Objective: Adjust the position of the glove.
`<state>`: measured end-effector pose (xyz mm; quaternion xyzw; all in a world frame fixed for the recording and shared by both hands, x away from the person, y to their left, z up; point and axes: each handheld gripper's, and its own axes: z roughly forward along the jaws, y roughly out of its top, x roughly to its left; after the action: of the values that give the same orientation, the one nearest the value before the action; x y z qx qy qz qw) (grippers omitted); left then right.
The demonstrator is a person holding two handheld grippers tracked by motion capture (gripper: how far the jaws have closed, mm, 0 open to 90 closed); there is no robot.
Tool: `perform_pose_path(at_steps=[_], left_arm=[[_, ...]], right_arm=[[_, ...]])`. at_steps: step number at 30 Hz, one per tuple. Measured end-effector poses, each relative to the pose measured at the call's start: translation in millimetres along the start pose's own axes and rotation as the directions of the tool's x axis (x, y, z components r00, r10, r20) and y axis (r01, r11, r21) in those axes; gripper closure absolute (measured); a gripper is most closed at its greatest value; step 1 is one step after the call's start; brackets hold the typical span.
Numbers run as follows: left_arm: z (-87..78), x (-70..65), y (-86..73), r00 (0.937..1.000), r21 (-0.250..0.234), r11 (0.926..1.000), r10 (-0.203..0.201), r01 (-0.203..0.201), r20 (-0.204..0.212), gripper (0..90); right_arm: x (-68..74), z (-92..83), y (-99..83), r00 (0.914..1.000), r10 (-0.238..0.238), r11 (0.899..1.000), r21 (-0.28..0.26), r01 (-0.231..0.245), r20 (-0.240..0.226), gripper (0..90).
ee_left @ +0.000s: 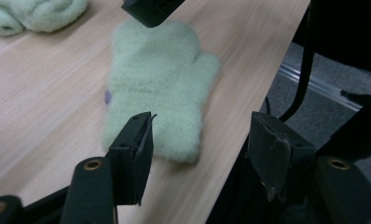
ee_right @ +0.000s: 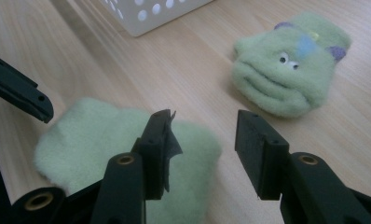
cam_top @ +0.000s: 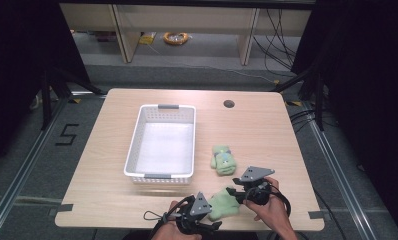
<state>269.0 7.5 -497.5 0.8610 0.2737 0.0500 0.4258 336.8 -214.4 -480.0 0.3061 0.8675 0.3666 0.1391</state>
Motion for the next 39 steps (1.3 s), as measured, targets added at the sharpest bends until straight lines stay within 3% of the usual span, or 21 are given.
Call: perform_pose_path(at_steps=[1,3,4,5,7,9,10,11,12,13,15,18,21,23,28,29,32,33,34,38,39], left_arm=[[2.4,1.0,0.5,0.9992,0.023,0.9992,0.033,-0.033,-0.02,41.8],[3.5,3.6,0.8,0.9969,0.038,0.997,0.069,-0.068,-0.037,43.2],[3.5,3.6,0.8,0.9969,0.038,0.997,0.069,-0.068,-0.037,44.2],[6.1,5.6,-0.7,0.997,0.054,0.997,0.058,-0.055,-0.051,45.6],[9.0,7.0,-3.0,0.9972,0.065,0.9971,0.044,-0.04,-0.06,47.8],[11.3,9.1,-5.3,0.9954,0.093,0.9936,0.071,-0.065,-0.065,50.9],[12.6,9.9,-7.2,0.9959,0.086,0.995,0.057,-0.05,-0.07,52.9],[11.7,11.2,-6.5,0.9943,0.092,0.9938,0.071,-0.064,-0.079,55.5],[10.3,13.5,-5.3,0.996,0.1,0.9934,0.064,-0.057,-0.063,57.9],[11.1,14.0,-5.6,0.9975,0.085,0.9961,0.027,-0.021,-0.065,60.5],[10.6,15.3,-5.2,0.9967,0.092,0.9947,0.052,-0.047,-0.062,65.4],[13.0,14.3,-5.2,0.9968,0.081,0.9961,0.039,-0.033,-0.07,72.9],[12.3,15.4,-2.8,0.9954,0.086,0.9938,0.075,-0.07,-0.06,79.7],[12.8,15.1,-3.7,0.9981,0.072,0.997,0.032,-0.028,-0.052,81.1],[8.0,20.3,-1.8,0.9983,0.071,0.9971,0.029,-0.026,-0.05,82.6],[4.5,23.3,0.6,0.9983,0.056,0.9981,0.029,-0.026,-0.051,82.7],[0.2,26.5,2.9,0.9986,0.047,0.9988,0.019,-0.017,-0.049,82.8],[-4.5,30.9,5.2,0.998,0.049,0.9982,0.036,-0.034,-0.051,82.8],[-4.5,30.9,5.2,0.998,0.049,0.9982,0.036,-0.034,-0.051,82.9],[-5.9,37.6,5.6,0.9988,0.055,0.9985,0.006,-0.004,-0.049,83.0],[-4.5,39.0,5.5,0.9986,0.048,0.9988,0.008,-0.006,-0.053,83.0]], right_arm=[[-0.1,-0.5,1.2,0.9998,0.008,1.0,0.03,-0.007,-0.016,57.1],[-1.4,2.9,1.2,0.9999,0.0,1.0,0.009,0.0,-0.015,57.8],[-0.3,3.2,1.7,0.9993,0.021,1.0,0.023,-0.02,-0.032,58.2],[-1.9,3.8,2.6,0.9995,0.0,0.999,0.041,0.002,-0.032,59.1],[-2.2,7.0,2.3,0.9991,0.002,0.999,0.047,0.0,-0.043,60.9],[-3.5,10.9,0.6,0.9989,-0.003,0.997,0.072,0.006,-0.048,62.7],[-3.9,12.7,-0.8,0.9985,0.008,0.996,0.091,-0.003,-0.053,63.6],[-3.4,15.1,-2.6,0.9985,0.026,0.995,0.095,-0.021,-0.048,64.7],[-4.2,16.0,-4.1,0.9984,0.018,0.996,0.09,-0.013,-0.053,65.9],[-4.2,14.7,-4.4,0.9977,0.036,0.994,0.104,-0.029,-0.058,67.5],[-3.4,15.9,-7.1,0.9968,0.058,0.995,0.083,-0.053,-0.055,71.4],[-1.5,14.3,-8.0,0.9952,0.086,0.993,0.079,-0.082,-0.047,78.1],[0.2,14.0,-9.0,0.9971,0.071,0.995,0.069,-0.068,-0.03,82.3],[0.8,12.4,-8.7,0.9959,0.083,0.994,0.068,-0.08,-0.036,83.9],[1.5,8.4,-7.9,0.9938,0.106,0.994,0.037,-0.105,-0.033,85.4],[2.9,3.2,-7.3,0.9908,0.131,0.991,0.035,-0.13,-0.032,85.5],[4.0,-4.5,-6.9,0.9923,0.122,0.991,0.049,-0.121,-0.021,85.5],[8.3,-11.8,-7.4,0.9889,0.148,0.988,0.043,-0.147,-0.018,85.6],[7.9,-13.4,-7.8,0.9909,0.132,0.991,0.03,-0.131,-0.024,85.6],[12.2,-18.9,-10.7,0.9862,0.164,0.986,0.028,-0.164,-0.018,85.7],[12.0,-14.5,-12.3,0.9869,0.161,0.987,-0.007,-0.161,-0.014,85.7]])
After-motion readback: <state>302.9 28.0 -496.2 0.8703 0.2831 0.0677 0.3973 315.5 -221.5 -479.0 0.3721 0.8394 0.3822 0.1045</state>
